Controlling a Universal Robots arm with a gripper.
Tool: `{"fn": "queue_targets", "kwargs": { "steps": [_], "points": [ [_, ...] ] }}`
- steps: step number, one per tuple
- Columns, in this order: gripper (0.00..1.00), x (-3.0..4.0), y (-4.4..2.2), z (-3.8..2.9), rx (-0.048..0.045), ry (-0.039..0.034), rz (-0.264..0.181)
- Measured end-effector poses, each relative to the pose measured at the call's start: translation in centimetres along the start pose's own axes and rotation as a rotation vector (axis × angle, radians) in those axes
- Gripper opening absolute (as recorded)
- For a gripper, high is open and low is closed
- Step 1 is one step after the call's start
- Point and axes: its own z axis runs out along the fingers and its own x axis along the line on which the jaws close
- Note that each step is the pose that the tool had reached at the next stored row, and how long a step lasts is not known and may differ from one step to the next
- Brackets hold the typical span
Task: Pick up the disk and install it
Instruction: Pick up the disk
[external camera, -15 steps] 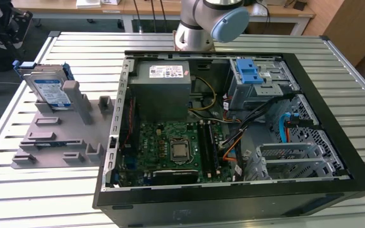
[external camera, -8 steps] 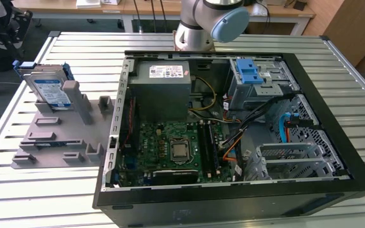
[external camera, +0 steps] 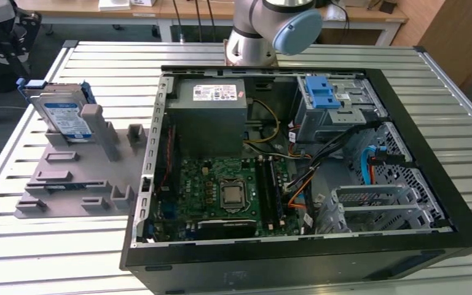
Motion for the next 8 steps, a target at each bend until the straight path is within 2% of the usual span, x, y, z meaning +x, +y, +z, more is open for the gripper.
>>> {"fn": "queue_targets", "kwargs": {
  "steps": [8],
  "points": [
    [0.11, 0.0, 0.0, 0.0, -0.0003, 0.0029, -0.08]
  ]
}}
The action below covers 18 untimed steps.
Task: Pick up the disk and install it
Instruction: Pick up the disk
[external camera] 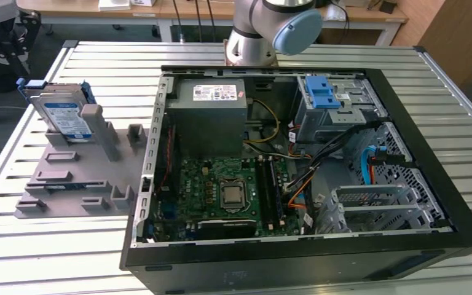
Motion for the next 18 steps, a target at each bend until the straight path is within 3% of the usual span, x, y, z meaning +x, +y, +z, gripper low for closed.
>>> {"fn": "queue_targets", "kwargs": {
  "steps": [5, 18],
  "points": [
    [0.11, 0.0, 0.0, 0.0, -0.0001, 0.001, -0.028],
    [0.11, 0.01, 0.0, 0.0, -0.0001, 0.0011, -0.034]
  ]
}}
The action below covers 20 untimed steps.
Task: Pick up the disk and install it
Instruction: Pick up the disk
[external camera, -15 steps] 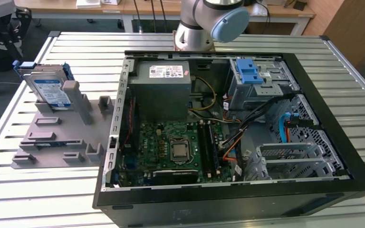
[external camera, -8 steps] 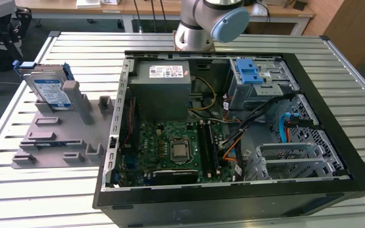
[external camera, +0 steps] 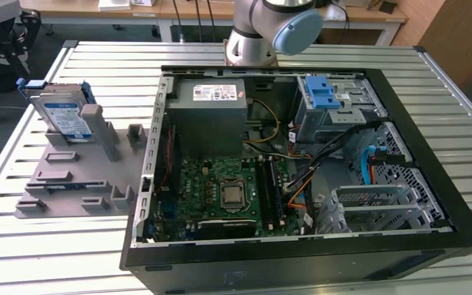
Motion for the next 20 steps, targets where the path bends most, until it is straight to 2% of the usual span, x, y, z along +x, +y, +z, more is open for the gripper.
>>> {"fn": "queue_targets", "kwargs": {
  "steps": [8, 20],
  "points": [
    [0.11, 0.0, 0.0, 0.0, -0.0001, 0.0012, -0.03],
    [0.11, 0.0, 0.0, 0.0, -0.0006, 0.0054, -0.151]
  ]
}}
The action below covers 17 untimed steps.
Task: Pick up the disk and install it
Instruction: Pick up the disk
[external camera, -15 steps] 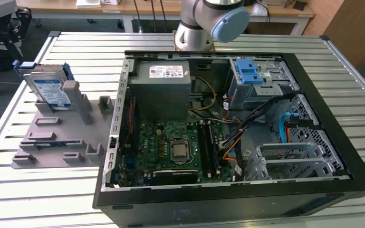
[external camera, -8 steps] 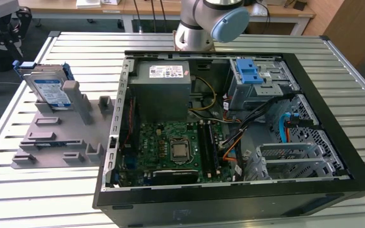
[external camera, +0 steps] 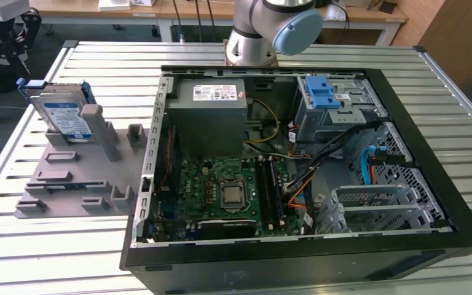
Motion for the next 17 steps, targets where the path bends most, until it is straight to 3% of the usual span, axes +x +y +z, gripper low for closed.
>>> {"fn": "queue_targets", "kwargs": {
  "steps": [17],
  "points": [
    [0.11, 0.0, 0.0, 0.0, -0.0001, 0.0005, -0.014]
  ]
}}
